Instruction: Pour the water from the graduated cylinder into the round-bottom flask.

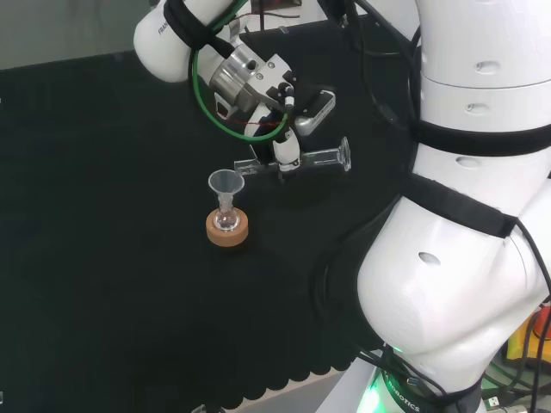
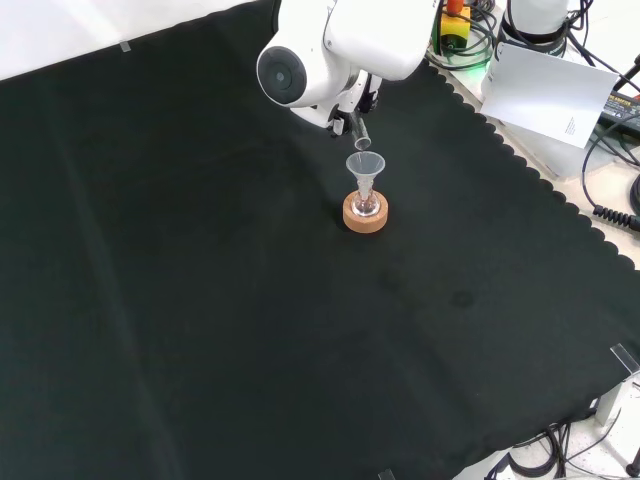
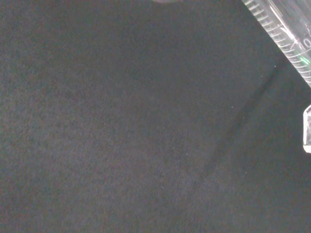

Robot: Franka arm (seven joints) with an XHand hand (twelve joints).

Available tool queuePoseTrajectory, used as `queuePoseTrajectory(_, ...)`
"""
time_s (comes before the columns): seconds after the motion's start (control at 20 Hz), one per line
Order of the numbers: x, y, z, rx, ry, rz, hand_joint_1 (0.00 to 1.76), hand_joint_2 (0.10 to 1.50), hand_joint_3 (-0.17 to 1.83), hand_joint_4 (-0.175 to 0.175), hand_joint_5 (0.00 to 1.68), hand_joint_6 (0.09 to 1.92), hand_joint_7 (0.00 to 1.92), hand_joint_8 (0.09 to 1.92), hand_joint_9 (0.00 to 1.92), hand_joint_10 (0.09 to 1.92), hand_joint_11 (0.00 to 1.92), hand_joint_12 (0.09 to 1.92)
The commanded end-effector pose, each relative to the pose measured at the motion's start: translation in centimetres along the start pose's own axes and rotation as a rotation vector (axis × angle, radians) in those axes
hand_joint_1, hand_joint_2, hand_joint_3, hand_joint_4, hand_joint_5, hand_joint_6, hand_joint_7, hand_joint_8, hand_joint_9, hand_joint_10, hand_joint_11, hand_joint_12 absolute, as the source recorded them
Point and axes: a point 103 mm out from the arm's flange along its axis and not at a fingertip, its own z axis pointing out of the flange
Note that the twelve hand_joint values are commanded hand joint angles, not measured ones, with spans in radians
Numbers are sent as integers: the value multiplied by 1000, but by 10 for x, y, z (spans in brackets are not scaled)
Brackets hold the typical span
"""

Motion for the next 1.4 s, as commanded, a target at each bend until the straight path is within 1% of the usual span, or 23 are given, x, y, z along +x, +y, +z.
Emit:
queuePoseTrajectory(0.05, 0, -2, -1, 6, -5, 2, 1258, 1122, 1, -175, 952, 1043, 987, 1025, 1430, 87, 1210, 783)
queuePoseTrajectory(0.25, 1, -1, -2, 20, -15, 7, 1257, 1123, 1, -175, 951, 1044, 986, 1027, 1431, 87, 1210, 783)
queuePoseTrajectory(0.65, 1, -2, -4, 21, -18, 5, 1257, 1124, 1, -175, 949, 1047, 984, 1030, 1431, 87, 1211, 782)
queuePoseTrajectory(0.85, 3, 0, -6, 35, -25, 7, 1257, 1124, 1, -175, 948, 1049, 983, 1031, 1431, 87, 1211, 782)
queuePoseTrajectory(1.4, 6, 3, -10, 24, -19, -5, 1256, 1125, 1, -175, 946, 1051, 981, 1034, 1431, 87, 1210, 781)
